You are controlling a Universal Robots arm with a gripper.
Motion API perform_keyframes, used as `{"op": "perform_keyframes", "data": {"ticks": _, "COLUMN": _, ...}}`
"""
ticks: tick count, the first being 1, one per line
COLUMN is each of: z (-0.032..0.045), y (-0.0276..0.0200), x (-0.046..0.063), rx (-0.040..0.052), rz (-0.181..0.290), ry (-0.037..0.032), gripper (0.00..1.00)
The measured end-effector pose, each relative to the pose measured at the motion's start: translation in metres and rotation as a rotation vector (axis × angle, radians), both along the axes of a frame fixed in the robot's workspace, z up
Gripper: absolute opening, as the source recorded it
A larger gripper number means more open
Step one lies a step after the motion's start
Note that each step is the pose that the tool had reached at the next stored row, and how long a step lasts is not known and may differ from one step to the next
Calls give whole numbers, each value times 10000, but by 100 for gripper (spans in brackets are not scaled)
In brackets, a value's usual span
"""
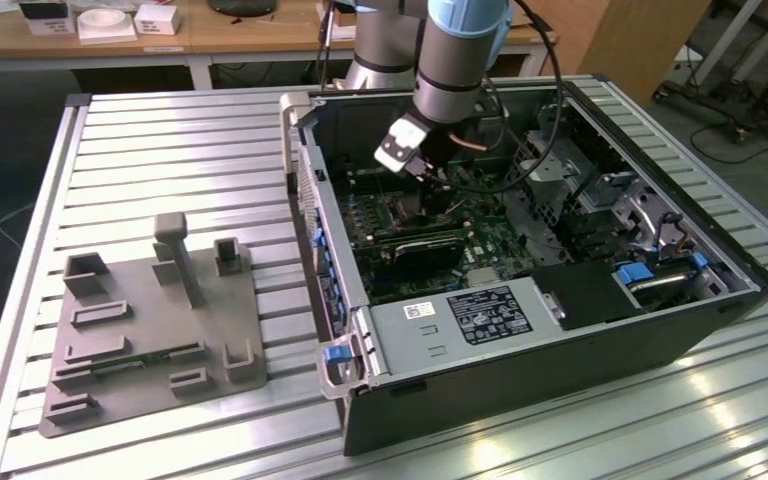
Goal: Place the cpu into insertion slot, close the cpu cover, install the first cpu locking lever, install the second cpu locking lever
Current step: 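Place the cpu into insertion slot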
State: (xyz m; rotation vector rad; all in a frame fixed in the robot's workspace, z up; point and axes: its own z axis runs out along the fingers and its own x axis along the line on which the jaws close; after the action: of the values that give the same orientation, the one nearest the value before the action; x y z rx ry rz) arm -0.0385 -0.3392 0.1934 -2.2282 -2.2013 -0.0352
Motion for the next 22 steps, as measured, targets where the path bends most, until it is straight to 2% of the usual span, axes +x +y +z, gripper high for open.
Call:
{"op": "perform_keyframes", "data": {"ticks": 9, "z": 156, "y": 0, "x": 0, "rx": 1, "rz": 0, "ry": 8, "gripper": 66}}
{"op": "perform_keyframes", "data": {"ticks": 10, "z": 171, "y": 0, "x": 0, "rx": 1, "rz": 0, "ry": 10, "gripper": 60}}
{"op": "perform_keyframes", "data": {"ticks": 11, "z": 183, "y": 0, "x": 1, "rx": 0, "rz": 1, "ry": 13, "gripper": 60}}
{"op": "perform_keyframes", "data": {"ticks": 12, "z": 190, "y": 0, "x": 1, "rx": 0, "rz": 1, "ry": 15, "gripper": 53}}
{"op": "perform_keyframes", "data": {"ticks": 13, "z": 190, "y": 1, "x": 1, "rx": 1, "rz": 1, "ry": 15, "gripper": 53}}
{"op": "perform_keyframes", "data": {"ticks": 14, "z": 190, "y": 0, "x": 1, "rx": 2, "rz": 0, "ry": 15, "gripper": 36}}
{"op": "perform_keyframes", "data": {"ticks": 15, "z": 190, "y": 0, "x": 1, "rx": 1, "rz": 1, "ry": 16, "gripper": 30}}
{"op": "perform_keyframes", "data": {"ticks": 16, "z": 190, "y": 0, "x": 1, "rx": 1, "rz": 0, "ry": 16, "gripper": 30}}
{"op": "perform_keyframes", "data": {"ticks": 18, "z": 191, "y": 0, "x": 1, "rx": 0, "rz": 0, "ry": 17, "gripper": 18}}
{"op": "perform_keyframes", "data": {"ticks": 19, "z": 191, "y": 0, "x": 1, "rx": 1, "rz": 0, "ry": 16, "gripper": 18}}
{"op": "perform_keyframes", "data": {"ticks": 20, "z": 191, "y": 0, "x": 1, "rx": 1, "rz": 0, "ry": 17, "gripper": 13}}
{"op": "perform_keyframes", "data": {"ticks": 22, "z": 191, "y": 0, "x": 1, "rx": 0, "rz": 0, "ry": 17, "gripper": 10}}
